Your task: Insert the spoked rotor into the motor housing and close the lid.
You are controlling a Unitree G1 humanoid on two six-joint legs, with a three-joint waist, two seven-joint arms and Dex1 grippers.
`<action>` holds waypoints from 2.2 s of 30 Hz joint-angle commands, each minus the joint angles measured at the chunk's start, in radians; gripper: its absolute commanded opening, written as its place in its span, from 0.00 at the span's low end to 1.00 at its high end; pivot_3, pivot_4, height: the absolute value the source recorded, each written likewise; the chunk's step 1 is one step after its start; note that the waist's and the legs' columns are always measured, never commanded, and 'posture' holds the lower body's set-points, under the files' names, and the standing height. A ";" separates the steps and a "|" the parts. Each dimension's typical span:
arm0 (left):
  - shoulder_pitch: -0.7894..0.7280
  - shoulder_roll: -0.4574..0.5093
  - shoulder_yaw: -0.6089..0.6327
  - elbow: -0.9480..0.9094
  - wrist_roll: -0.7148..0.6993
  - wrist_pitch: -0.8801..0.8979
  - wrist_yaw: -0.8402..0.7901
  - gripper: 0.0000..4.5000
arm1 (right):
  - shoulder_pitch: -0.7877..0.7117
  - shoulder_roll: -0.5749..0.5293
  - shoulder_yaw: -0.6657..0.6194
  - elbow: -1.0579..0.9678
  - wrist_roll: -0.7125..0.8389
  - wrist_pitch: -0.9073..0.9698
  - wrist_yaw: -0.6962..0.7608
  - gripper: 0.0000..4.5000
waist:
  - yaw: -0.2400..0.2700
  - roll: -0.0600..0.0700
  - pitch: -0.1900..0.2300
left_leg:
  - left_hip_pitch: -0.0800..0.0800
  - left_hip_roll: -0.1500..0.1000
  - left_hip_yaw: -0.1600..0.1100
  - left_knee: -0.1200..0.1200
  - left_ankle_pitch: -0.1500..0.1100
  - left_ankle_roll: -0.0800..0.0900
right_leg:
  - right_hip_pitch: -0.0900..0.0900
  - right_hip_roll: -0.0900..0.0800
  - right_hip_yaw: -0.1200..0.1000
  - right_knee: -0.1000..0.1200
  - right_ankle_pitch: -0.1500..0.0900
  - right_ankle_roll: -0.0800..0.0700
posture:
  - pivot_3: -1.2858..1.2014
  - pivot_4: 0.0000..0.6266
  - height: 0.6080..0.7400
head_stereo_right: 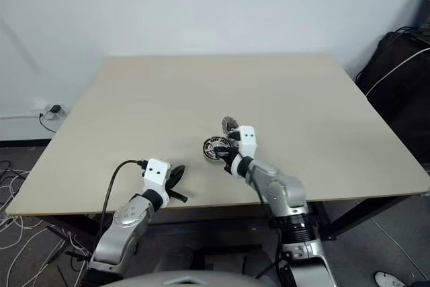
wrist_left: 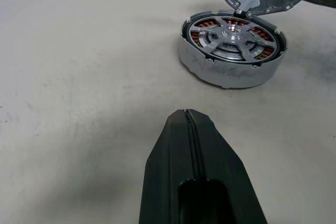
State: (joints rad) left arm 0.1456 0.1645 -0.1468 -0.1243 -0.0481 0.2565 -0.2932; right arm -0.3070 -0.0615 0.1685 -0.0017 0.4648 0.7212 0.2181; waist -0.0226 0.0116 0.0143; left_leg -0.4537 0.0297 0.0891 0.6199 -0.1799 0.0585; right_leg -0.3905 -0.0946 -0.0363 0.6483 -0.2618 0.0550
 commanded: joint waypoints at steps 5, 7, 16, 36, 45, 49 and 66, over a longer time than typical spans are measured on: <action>0.000 -0.003 0.005 -0.036 -0.003 -0.016 0.005 0.00 | -0.124 0.045 0.073 0.187 -0.218 -0.212 -0.021 0.00 | 0.001 -0.001 -0.001 | 0.000 0.000 0.000 0.001 0.000 0.000 | 0.000 0.001 0.000 0.001 0.000 0.001 | 0.52 0.00 1.00; 0.002 -0.004 0.004 -0.036 -0.003 -0.017 0.007 0.00 | -0.147 0.057 0.055 0.261 -0.240 -0.239 -0.025 0.00 | 0.002 -0.001 -0.001 | 0.000 0.000 0.000 0.001 0.000 0.000 | 0.001 0.001 0.000 0.001 0.001 0.001 | 0.52 0.00 1.00; 0.003 -0.006 0.007 -0.036 -0.004 -0.019 0.012 0.00 | -0.182 0.076 -0.016 0.501 -0.287 -0.267 -0.027 0.00 | -0.002 -0.001 -0.001 | 0.002 0.000 0.001 0.002 0.000 0.000 | 0.001 0.001 0.000 0.003 0.001 0.001 | 0.52 0.00 1.00; -0.011 -0.034 -0.003 -0.010 -0.005 -0.033 0.014 0.00 | -0.300 -0.290 0.328 0.125 -0.449 -0.137 0.507 0.42 | 0.001 -0.002 0.000 | 0.005 0.000 0.001 0.002 0.000 0.000 | 0.003 -0.003 0.000 0.004 0.000 0.000 | 0.52 0.00 1.00; -0.006 -0.050 -0.004 -0.002 0.000 -0.073 0.016 0.00 | -0.462 -0.349 0.495 0.266 -0.605 -0.241 0.721 0.56 | 0.004 -0.003 0.001 | 0.004 0.000 0.001 0.002 0.000 0.000 | 0.003 -0.002 0.000 0.003 0.000 0.000 | 0.52 0.00 1.00; -0.003 -0.044 -0.016 0.002 0.000 -0.084 -0.002 0.00 | -0.502 -0.332 0.532 0.349 -0.659 -0.287 0.767 0.56 | 0.005 -0.004 0.001 | 0.004 0.000 0.001 0.002 0.000 0.000 | 0.003 -0.002 0.000 0.002 0.000 0.000 | 0.52 0.00 1.00; 0.004 -0.048 -0.019 0.005 -0.002 -0.093 -0.005 0.00 | -0.568 -0.248 0.541 0.619 -0.796 -0.414 0.813 0.56 | 0.004 -0.004 0.001 | 0.004 0.000 0.001 0.002 0.000 0.000 | 0.002 -0.001 0.000 0.003 0.000 0.000 | 0.52 0.00 1.00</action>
State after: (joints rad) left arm 0.1638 0.1198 -0.1681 -0.1139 -0.0478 0.1866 -0.3038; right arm -0.8428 -0.3128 0.7193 0.6063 -0.3114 0.3296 1.0287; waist -0.0186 0.0080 0.0156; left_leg -0.4501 0.0296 0.0900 0.6217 -0.1799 0.0582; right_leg -0.3882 -0.0958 -0.0362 0.6515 -0.2614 0.0546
